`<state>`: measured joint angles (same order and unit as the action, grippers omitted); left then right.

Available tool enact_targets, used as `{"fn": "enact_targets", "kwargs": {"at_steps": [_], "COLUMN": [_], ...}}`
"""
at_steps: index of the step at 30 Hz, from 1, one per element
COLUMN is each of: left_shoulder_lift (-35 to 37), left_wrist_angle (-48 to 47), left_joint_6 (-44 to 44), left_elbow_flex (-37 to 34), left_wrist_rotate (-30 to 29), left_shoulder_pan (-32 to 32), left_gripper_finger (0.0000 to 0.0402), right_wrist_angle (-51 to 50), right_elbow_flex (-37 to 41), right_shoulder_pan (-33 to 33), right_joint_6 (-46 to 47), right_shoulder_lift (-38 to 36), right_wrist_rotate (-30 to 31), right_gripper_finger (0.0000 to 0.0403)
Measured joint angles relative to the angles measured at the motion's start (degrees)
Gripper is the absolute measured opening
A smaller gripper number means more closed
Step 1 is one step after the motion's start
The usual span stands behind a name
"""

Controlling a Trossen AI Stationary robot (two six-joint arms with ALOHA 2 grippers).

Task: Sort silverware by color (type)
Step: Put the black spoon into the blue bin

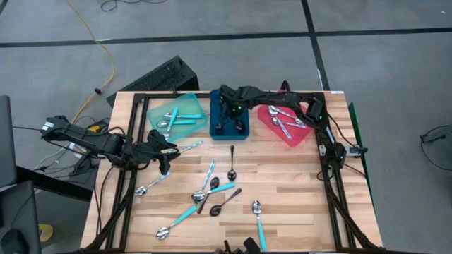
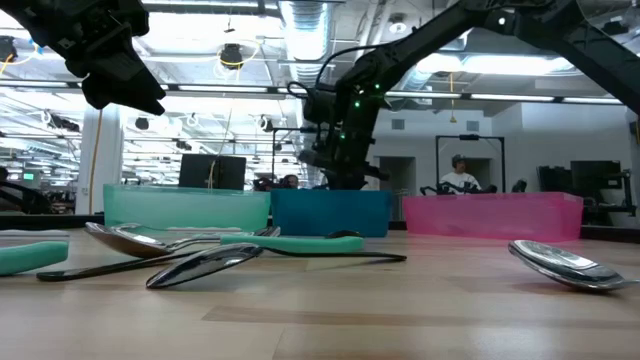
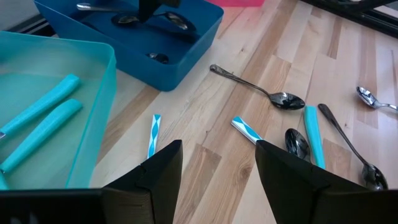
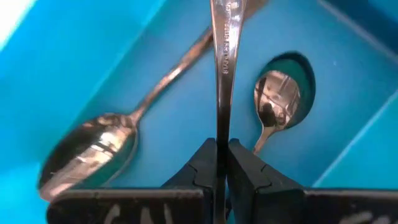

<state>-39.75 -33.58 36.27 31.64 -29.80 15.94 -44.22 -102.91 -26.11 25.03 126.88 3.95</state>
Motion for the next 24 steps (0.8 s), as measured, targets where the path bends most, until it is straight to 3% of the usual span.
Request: {"fn": "enact_targets", "kwargs": {"at_steps": [15,24], "left_shoulder_lift": [0.0,0.0], "left_wrist_angle": [0.0,0.0], "left_joint_6": [0.0,0.0], "left_elbow_flex": [0.0,0.0], "left_wrist_rotate": [0.0,0.0], "left_shoulder_pan": [0.0,0.0], "left_gripper_finger": [0.0187,0.0187], "right_wrist_angle": [2.9,3.2], "right_elbow_flex": [3.0,3.0], "right_shoulder_pan": [-0.3,-0.3], "right_joint_6": [0.0,-0.2], "right_shoulder_lift": [0.0,0.0], "right_wrist_rotate": [-0.4,-0.3], "right_gripper_finger": [0.0048,0.0069]}}
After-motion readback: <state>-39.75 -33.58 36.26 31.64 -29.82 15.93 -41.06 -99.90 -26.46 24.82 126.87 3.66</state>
